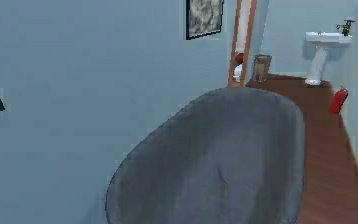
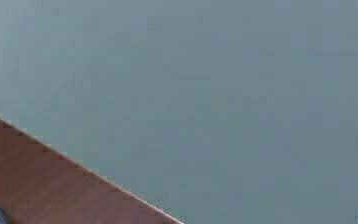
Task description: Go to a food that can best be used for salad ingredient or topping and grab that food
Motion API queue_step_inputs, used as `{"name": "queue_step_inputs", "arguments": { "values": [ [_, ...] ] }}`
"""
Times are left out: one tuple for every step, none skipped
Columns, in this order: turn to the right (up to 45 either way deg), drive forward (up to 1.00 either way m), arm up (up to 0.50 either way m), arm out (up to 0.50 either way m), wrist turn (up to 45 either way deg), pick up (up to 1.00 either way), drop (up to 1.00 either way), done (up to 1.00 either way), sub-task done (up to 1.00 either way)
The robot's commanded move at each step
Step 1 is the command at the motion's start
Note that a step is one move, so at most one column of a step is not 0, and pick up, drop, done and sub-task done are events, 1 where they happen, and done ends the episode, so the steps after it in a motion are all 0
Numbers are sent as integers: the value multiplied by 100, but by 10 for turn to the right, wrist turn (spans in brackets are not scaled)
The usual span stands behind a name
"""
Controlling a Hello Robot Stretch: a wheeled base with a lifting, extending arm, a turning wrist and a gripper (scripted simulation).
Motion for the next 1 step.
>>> {"name": "queue_step_inputs", "arguments": {
  "values": [
    [450, 0, 0, 0, 0, 0, 0, 0, 0]
  ]
}}
